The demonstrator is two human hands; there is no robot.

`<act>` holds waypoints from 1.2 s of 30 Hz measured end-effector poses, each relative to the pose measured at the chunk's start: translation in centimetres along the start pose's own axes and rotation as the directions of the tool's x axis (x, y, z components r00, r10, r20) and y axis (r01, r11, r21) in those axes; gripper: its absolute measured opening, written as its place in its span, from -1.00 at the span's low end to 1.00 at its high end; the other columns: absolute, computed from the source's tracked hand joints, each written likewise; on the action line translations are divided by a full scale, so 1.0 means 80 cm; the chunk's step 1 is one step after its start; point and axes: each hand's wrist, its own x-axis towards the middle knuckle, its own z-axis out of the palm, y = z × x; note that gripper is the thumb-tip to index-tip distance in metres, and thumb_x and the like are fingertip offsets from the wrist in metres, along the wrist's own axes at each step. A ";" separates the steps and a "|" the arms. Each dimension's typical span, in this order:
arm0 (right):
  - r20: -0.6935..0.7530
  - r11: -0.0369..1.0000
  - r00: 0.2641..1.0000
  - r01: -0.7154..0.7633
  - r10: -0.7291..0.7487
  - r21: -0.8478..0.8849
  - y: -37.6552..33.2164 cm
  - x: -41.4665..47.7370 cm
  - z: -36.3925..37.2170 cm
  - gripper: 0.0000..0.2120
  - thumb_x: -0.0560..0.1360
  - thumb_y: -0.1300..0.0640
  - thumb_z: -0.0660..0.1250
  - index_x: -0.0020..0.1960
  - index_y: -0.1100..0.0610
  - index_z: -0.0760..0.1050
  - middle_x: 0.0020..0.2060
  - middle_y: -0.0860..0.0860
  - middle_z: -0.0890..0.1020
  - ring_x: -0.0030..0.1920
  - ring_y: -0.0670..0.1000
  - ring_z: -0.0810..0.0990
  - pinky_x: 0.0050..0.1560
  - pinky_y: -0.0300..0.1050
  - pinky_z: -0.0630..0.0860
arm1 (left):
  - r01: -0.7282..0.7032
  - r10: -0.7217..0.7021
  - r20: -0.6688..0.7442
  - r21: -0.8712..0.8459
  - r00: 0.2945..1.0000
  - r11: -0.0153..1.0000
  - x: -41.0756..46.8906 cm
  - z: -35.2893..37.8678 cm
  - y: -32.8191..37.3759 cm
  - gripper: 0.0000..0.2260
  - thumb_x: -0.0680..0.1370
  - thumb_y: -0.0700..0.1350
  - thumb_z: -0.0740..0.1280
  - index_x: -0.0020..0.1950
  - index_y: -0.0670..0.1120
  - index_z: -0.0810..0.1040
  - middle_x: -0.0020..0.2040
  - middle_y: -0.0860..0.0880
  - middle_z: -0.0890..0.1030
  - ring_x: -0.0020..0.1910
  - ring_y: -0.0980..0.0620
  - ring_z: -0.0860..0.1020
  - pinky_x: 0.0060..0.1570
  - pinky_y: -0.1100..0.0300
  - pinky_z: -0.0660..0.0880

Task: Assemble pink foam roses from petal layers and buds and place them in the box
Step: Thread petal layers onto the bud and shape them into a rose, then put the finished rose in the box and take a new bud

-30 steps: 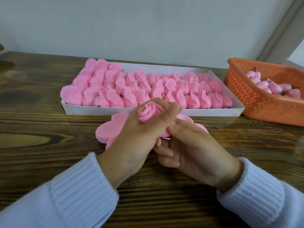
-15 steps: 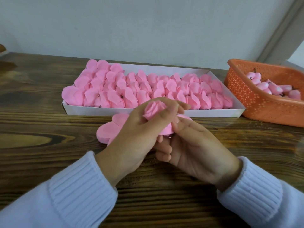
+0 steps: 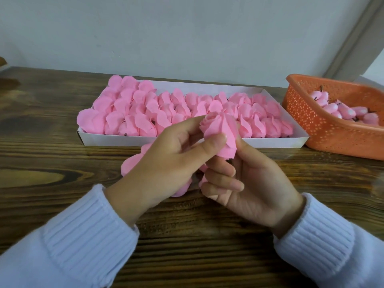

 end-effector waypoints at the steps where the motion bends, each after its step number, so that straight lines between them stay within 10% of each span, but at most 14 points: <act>1: 0.004 1.000 1.000 -0.001 0.001 -0.001 -0.001 0.000 0.001 -0.62 0.53 -0.08 0.10 -0.27 0.13 0.50 -0.49 -0.03 0.43 -0.56 -0.16 0.38 -0.36 -0.26 0.27 | -0.023 0.022 0.008 0.029 1.000 0.999 0.000 0.000 0.000 -0.78 0.46 -0.07 0.28 0.09 -0.04 0.52 -0.27 0.23 0.65 -0.26 0.32 0.60 -0.23 0.47 0.48; 12: -0.109 0.999 0.994 -0.032 0.032 -0.005 -0.001 0.001 0.002 -0.51 0.62 -0.11 -0.01 -0.27 0.12 0.50 -0.54 -0.04 0.41 -0.60 -0.16 0.33 -0.41 -0.29 0.28 | -0.166 0.165 0.019 0.110 0.986 0.980 0.000 -0.004 -0.003 -0.59 0.55 -0.09 0.24 0.39 0.10 0.32 -0.15 0.09 0.64 -0.19 0.23 0.59 -0.10 0.39 0.48; 27: -0.185 0.997 0.982 -0.052 0.040 -0.064 0.003 -0.002 0.000 -0.65 0.45 -0.09 0.25 -0.06 0.16 0.64 -0.29 0.11 0.66 -0.38 -0.03 0.63 -0.29 -0.19 0.59 | -0.131 0.279 -0.327 0.408 0.903 0.903 0.069 -0.079 0.024 -0.71 0.58 -0.19 0.32 0.19 0.15 0.43 -0.25 0.05 0.67 -0.23 0.09 0.62 -0.03 0.03 0.58; 36: -0.034 0.982 0.996 -0.086 0.081 -0.168 0.006 -0.007 -0.001 -0.74 0.49 -0.03 0.27 0.02 0.11 0.59 -0.22 0.10 0.66 -0.28 -0.02 0.65 -0.15 -0.19 0.56 | 0.073 0.359 -0.443 0.706 0.821 0.705 0.180 -0.196 0.011 -0.68 0.57 -0.24 0.24 0.32 -0.11 0.46 -0.26 0.07 0.53 -0.40 0.37 0.52 -0.21 0.56 0.40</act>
